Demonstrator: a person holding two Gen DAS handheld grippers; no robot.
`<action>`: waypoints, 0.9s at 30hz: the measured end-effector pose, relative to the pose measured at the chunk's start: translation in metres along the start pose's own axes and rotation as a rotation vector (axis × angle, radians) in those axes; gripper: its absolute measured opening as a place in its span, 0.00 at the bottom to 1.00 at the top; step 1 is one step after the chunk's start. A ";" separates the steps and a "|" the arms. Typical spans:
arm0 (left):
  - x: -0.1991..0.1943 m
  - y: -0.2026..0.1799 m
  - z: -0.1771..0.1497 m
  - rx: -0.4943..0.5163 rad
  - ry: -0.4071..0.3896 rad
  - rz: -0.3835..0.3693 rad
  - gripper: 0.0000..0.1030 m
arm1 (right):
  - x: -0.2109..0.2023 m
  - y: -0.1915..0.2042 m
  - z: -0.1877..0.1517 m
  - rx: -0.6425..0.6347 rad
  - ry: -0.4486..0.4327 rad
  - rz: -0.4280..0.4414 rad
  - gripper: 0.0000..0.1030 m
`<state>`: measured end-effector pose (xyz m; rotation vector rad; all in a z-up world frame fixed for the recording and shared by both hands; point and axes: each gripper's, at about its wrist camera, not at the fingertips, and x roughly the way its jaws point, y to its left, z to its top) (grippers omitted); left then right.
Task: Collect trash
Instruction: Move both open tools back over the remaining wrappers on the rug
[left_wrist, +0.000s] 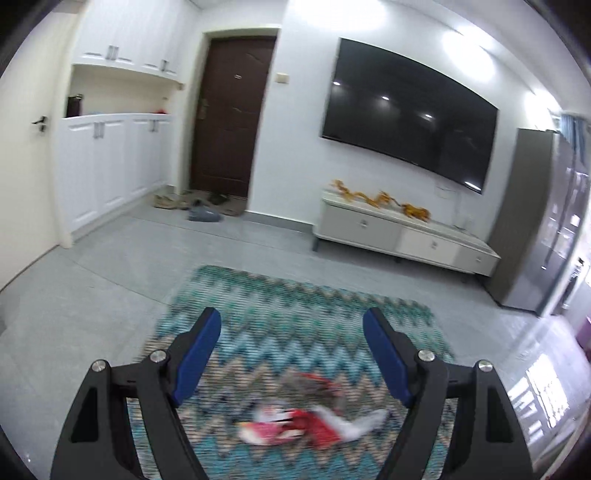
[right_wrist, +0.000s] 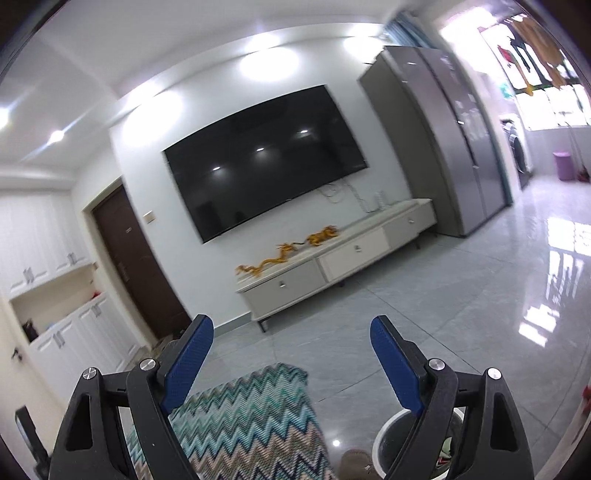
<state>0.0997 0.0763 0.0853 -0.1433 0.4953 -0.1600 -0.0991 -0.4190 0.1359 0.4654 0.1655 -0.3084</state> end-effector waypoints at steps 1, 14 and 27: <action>-0.006 0.012 0.001 -0.004 -0.010 0.018 0.76 | -0.002 0.008 -0.001 -0.020 0.002 0.019 0.84; -0.039 0.077 -0.022 -0.009 -0.019 0.037 0.76 | 0.002 0.091 -0.037 -0.202 0.085 0.199 0.84; 0.016 0.039 -0.083 0.147 0.166 -0.169 0.76 | 0.061 0.139 -0.128 -0.378 0.361 0.410 0.79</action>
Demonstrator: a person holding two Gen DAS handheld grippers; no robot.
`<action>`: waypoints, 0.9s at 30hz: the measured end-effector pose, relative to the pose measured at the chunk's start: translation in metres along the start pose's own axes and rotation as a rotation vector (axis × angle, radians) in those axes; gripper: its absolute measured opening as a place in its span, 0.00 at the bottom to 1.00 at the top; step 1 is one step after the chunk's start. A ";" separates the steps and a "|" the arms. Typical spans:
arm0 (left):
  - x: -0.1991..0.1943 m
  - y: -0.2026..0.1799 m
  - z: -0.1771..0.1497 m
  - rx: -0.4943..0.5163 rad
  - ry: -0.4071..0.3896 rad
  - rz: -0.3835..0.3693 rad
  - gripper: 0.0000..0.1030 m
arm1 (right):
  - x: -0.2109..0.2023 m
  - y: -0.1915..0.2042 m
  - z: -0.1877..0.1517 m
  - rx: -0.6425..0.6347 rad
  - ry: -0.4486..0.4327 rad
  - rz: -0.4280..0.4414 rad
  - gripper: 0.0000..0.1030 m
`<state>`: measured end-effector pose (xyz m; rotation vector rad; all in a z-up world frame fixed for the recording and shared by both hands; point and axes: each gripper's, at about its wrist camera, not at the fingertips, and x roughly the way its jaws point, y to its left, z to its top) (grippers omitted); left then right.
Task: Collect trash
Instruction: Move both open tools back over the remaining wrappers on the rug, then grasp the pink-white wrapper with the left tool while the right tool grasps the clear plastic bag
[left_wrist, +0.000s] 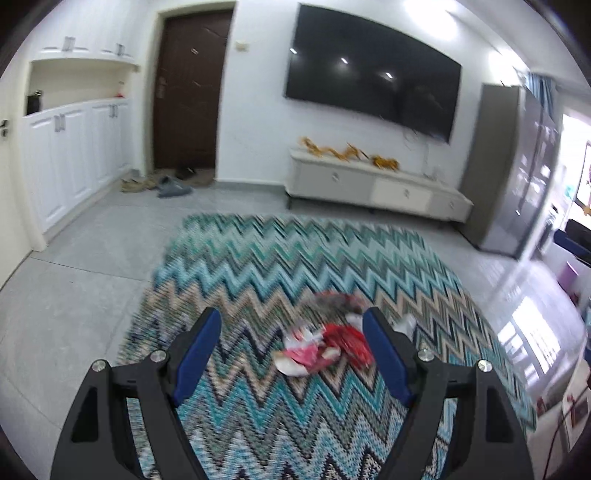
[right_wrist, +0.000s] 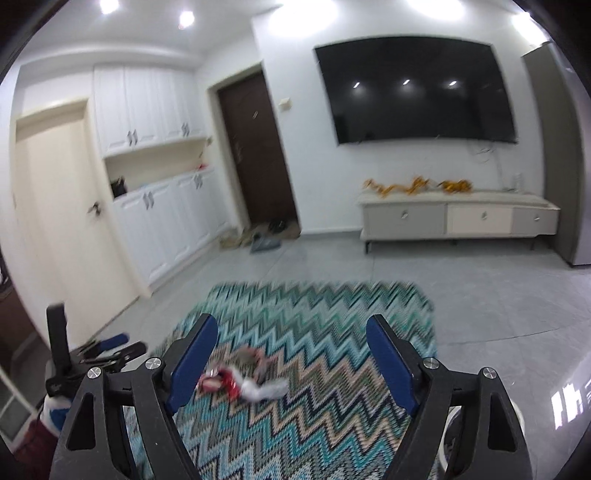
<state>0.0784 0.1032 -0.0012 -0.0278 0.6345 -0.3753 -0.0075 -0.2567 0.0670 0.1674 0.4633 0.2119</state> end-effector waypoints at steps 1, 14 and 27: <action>0.008 -0.002 -0.003 0.007 0.020 -0.013 0.76 | 0.010 0.002 -0.006 -0.015 0.028 0.014 0.79; 0.086 -0.017 -0.018 0.133 0.190 -0.074 0.74 | 0.117 0.028 -0.065 -0.197 0.327 0.166 0.75; 0.126 -0.019 -0.025 0.197 0.284 -0.103 0.52 | 0.190 0.055 -0.098 -0.400 0.497 0.246 0.69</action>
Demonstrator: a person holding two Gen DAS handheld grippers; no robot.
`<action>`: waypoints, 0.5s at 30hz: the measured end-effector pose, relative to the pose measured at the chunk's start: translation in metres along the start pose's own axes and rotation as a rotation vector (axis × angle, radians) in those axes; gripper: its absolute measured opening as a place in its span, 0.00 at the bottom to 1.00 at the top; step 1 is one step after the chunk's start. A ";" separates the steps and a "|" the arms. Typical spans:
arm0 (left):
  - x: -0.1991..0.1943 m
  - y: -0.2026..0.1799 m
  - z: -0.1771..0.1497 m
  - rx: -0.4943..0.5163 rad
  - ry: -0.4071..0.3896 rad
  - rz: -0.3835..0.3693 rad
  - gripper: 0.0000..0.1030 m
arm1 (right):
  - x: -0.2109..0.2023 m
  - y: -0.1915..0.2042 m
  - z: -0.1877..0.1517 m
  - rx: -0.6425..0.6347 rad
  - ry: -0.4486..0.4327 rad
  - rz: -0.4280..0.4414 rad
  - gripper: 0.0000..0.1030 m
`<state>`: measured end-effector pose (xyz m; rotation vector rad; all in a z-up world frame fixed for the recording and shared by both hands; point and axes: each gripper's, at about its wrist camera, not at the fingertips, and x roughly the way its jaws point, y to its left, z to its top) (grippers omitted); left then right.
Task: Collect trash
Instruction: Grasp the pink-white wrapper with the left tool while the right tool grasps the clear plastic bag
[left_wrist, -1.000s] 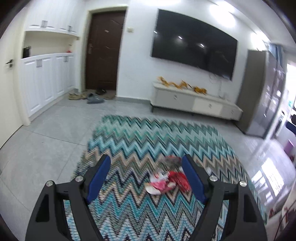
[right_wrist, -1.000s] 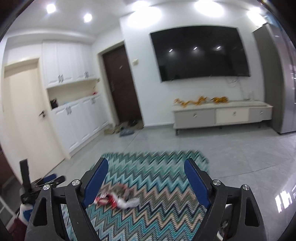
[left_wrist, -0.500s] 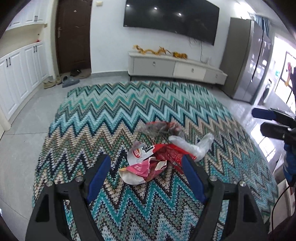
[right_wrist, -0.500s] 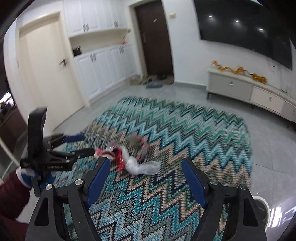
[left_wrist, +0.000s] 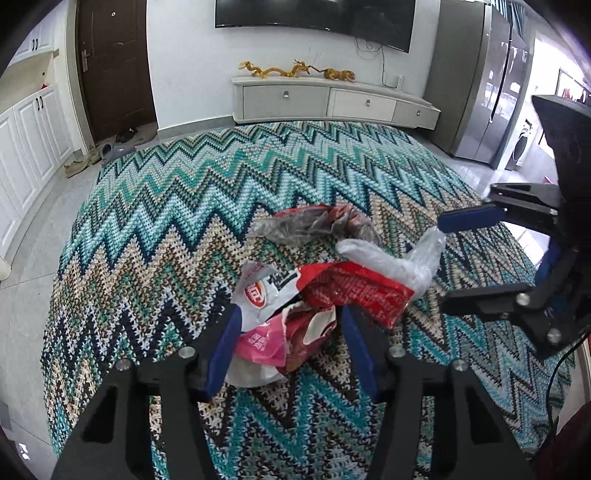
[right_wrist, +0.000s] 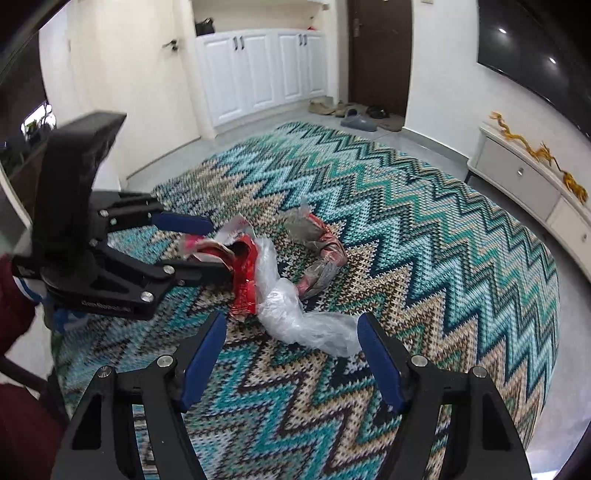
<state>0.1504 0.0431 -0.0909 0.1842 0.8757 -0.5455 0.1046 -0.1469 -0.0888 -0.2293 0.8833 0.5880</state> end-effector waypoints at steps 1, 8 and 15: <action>0.001 0.001 -0.001 -0.003 0.005 0.001 0.51 | 0.004 -0.001 0.000 -0.006 0.010 0.000 0.69; 0.005 0.013 -0.010 -0.051 0.028 -0.007 0.40 | 0.030 -0.004 0.004 -0.049 0.060 0.002 0.56; 0.004 0.020 -0.013 -0.115 0.027 -0.030 0.31 | 0.035 0.000 0.002 -0.054 0.068 0.010 0.43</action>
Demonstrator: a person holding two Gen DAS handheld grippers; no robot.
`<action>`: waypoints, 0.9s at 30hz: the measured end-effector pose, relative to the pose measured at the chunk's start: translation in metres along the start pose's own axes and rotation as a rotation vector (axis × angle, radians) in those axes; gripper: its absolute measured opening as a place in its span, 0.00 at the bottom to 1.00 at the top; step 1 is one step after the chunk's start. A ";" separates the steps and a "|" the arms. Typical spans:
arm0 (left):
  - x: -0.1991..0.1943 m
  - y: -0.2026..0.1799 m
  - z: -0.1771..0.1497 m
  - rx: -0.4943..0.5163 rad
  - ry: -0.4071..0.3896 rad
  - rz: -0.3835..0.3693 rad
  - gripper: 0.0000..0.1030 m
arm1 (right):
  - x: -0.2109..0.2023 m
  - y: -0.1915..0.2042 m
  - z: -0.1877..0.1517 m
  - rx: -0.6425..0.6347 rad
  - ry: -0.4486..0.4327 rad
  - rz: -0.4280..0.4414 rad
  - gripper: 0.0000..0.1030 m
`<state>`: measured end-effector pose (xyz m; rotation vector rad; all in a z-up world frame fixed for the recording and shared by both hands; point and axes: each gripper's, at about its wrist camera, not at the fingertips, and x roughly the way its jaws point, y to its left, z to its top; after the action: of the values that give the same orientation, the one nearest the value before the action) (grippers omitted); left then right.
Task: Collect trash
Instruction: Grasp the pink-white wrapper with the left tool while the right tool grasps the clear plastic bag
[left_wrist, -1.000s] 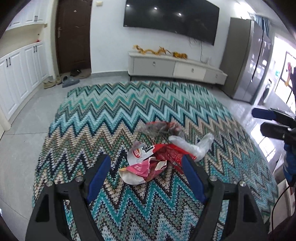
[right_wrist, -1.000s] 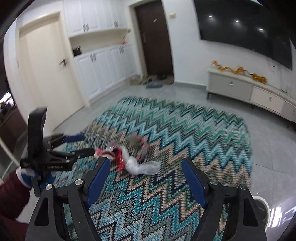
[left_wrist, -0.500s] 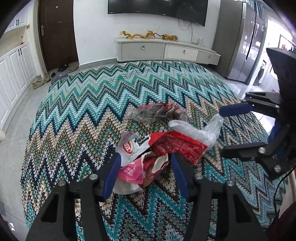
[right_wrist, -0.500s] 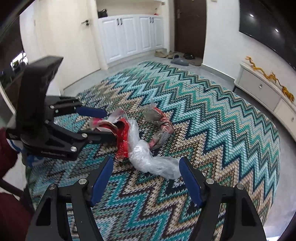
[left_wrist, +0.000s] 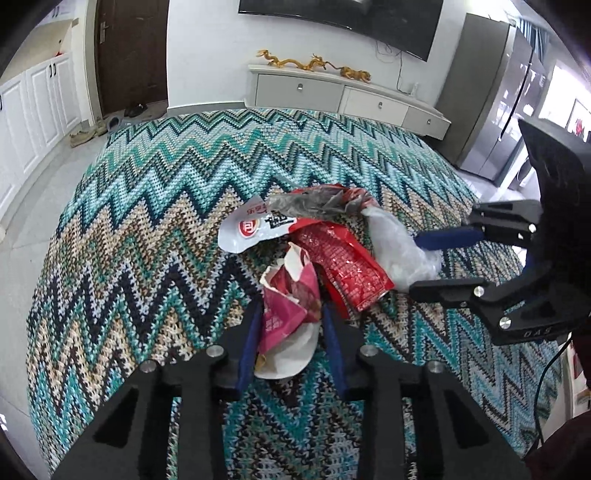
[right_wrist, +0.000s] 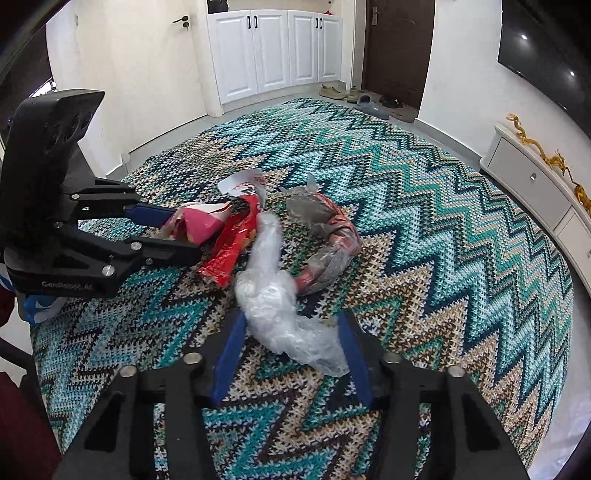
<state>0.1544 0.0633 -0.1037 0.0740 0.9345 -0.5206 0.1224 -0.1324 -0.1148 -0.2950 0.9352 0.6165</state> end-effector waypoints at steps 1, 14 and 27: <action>-0.001 0.000 -0.001 -0.006 -0.003 -0.001 0.31 | -0.001 0.002 -0.001 -0.002 0.002 0.002 0.42; -0.048 -0.017 -0.023 -0.058 -0.086 0.034 0.29 | -0.036 0.016 -0.017 0.080 -0.073 0.062 0.22; -0.111 -0.037 -0.026 -0.100 -0.222 0.035 0.29 | -0.132 0.025 -0.040 0.218 -0.296 0.016 0.21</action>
<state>0.0647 0.0822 -0.0266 -0.0567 0.7398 -0.4391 0.0230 -0.1799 -0.0289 0.0002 0.7120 0.5493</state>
